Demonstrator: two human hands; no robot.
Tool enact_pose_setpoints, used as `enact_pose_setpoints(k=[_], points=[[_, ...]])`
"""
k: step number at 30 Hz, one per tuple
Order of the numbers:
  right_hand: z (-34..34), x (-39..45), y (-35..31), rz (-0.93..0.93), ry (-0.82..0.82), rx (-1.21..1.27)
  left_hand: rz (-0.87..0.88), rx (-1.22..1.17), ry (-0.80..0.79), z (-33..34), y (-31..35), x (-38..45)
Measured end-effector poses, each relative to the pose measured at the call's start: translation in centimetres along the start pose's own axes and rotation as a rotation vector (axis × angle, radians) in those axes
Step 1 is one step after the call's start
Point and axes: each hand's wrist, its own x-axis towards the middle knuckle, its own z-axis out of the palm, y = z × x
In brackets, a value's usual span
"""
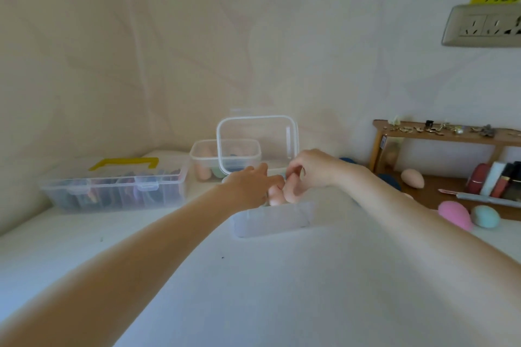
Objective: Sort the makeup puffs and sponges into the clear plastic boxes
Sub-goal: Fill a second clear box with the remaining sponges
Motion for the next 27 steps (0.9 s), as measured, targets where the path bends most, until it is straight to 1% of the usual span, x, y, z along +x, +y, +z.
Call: enact_pose_setpoints(k=[2,5,7,10,11,13,16,17,19,21,22,24,25,27], points=[[1.0,0.2,-0.5,0.038,-0.005,-0.129,0.001,0.009,-0.005,0.1,0.1,0.1],[2.6,0.5,-0.9,0.059,0.101,-0.267,-0.014,-0.002,-0.015,0.2,0.2,0.3],[3.3,0.8,-0.7,0.055,0.164,-0.298,-0.022,0.039,-0.009,0.1,0.3,0.2],[3.5,1.2,-0.3,0.067,0.159,-0.286,0.021,0.188,0.101,-0.4,0.7,-0.1],[3.5,1.2,-0.2,0.069,0.158,-0.274,0.048,0.186,0.153,-0.5,0.8,-0.1],[3.6,1.1,-0.3,0.064,0.186,-0.247,0.119,0.074,0.193,-0.7,1.0,0.0],[3.5,0.5,-0.5,0.052,0.203,-0.227,0.166,-0.127,0.089,-0.8,1.4,0.1],[3.2,0.2,-0.5,0.051,0.18,-0.166,0.157,-0.167,0.044,-0.7,1.3,0.1],[1.7,-0.4,-0.1,0.079,0.128,0.059,0.136,-0.201,-0.003,-0.6,1.2,0.2],[-0.2,-1.1,1.6,0.124,0.172,0.205,0.135,-0.214,-0.017,-0.7,1.1,0.4],[-1.0,-1.5,2.8,0.154,0.228,0.21,0.14,-0.205,-0.021,-0.7,1.1,0.4],[-1.7,-2.4,5.4,0.251,0.301,0.094,0.146,-0.184,-0.029,-0.7,1.2,0.5],[-1.5,-2.8,6.6,0.301,0.283,0.024,0.144,-0.18,-0.036,-0.8,1.3,0.6],[-0.1,-3.5,8.0,0.398,0.139,-0.107,0.143,-0.182,-0.041,-0.7,1.5,0.7]])
